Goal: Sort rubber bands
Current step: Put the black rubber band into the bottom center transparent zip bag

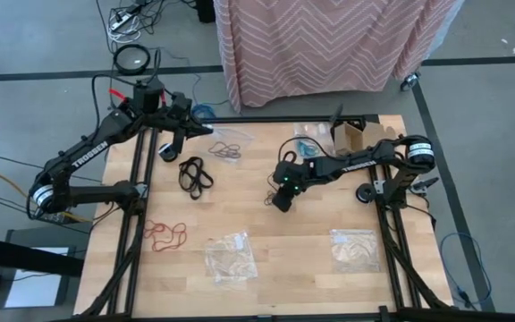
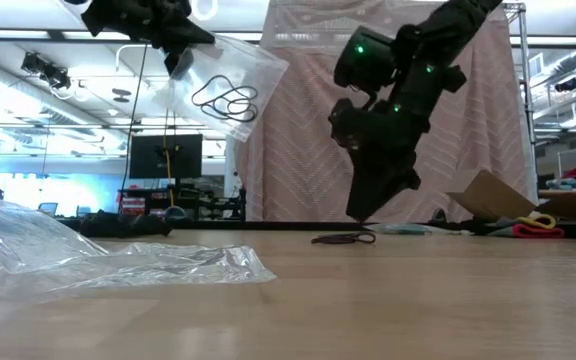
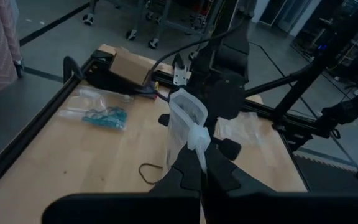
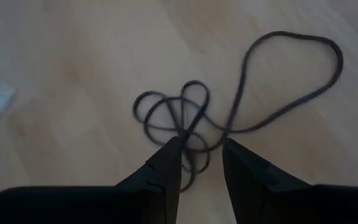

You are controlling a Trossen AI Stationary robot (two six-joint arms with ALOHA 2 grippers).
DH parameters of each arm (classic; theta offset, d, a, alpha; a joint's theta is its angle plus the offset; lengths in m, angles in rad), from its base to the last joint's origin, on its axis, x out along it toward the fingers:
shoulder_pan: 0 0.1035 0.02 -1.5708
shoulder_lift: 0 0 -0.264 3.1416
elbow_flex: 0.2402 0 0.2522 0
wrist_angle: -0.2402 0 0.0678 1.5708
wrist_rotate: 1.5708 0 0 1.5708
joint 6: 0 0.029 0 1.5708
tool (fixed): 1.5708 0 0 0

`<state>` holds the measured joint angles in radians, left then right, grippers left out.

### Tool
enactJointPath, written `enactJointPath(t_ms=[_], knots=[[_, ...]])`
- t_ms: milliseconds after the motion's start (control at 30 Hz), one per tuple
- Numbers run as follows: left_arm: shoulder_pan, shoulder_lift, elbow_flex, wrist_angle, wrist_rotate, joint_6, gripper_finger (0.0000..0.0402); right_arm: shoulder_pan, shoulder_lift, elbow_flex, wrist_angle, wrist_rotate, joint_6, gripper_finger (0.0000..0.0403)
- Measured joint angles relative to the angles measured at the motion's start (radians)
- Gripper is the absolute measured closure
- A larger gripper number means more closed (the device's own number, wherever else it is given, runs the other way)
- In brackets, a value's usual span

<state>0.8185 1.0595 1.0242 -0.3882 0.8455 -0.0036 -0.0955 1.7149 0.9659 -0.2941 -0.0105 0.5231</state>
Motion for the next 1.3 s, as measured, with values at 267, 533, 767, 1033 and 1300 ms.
enactJointPath(t_ms=[267, 533, 767, 1033, 1300], knots=[[0.000, 0.000, 0.000, 0.001, 0.000, -0.007, 0.0402, -0.017, 0.000, -0.088, 0.072, -0.078, 0.067, 0.0300], [0.000, 0.001, 0.000, 0.001, -0.023, -0.008, 0.0402, -0.005, 0.000, -0.139, 0.241, -0.104, 0.116, 0.0319], [0.000, 0.001, 0.000, 0.001, -0.025, -0.008, 0.0402, -0.022, 0.000, -0.156, 0.250, -0.097, 0.185, 0.0395], [0.000, 0.001, 0.000, 0.002, -0.036, -0.009, 0.0402, -0.024, -0.071, -0.097, 0.268, -0.116, 0.189, 0.0402], [0.000, 0.001, -0.001, 0.013, -0.048, -0.004, 0.0402, -0.043, -0.310, 0.022, 0.098, 0.011, 0.077, 0.0403]])
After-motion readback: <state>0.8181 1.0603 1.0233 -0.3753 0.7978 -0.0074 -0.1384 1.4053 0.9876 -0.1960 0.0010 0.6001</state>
